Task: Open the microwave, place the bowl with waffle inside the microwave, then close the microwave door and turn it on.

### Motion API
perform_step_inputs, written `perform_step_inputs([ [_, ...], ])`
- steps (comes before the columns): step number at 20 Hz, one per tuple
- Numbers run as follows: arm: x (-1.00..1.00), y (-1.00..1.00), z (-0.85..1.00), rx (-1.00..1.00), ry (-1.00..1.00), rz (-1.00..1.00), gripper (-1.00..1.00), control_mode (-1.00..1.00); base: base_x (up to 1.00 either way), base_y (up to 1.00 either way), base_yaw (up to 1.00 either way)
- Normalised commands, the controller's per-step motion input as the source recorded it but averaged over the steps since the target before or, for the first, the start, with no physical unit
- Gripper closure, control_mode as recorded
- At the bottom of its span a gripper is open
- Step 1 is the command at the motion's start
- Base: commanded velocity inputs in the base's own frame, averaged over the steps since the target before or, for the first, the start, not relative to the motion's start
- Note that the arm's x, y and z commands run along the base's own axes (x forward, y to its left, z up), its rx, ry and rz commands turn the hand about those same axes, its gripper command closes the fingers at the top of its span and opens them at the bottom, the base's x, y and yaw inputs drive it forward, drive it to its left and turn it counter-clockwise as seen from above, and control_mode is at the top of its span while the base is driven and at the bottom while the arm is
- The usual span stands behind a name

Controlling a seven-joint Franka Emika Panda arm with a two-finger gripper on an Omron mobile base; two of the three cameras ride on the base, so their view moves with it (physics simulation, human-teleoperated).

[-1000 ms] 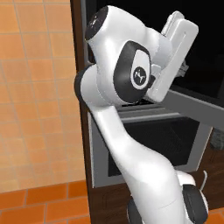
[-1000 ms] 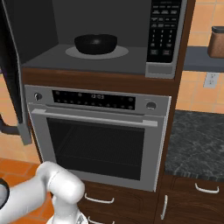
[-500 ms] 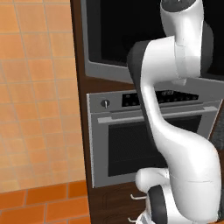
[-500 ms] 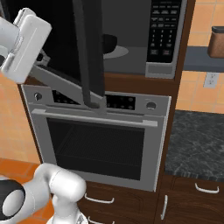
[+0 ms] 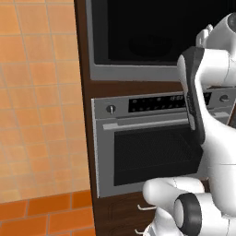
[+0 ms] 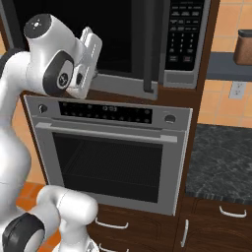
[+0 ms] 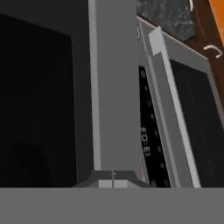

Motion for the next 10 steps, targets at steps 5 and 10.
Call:
perform_step_inputs([
  [5,1.0,-0.48,-0.18,0.04,0.08,0.31,1.0,-1.0,0.0,0.0,0.0],
  [10,1.0,-0.34,-0.06,0.0,0.2,0.23,1.0,-1.0,0.0,0.0,0.0],
])
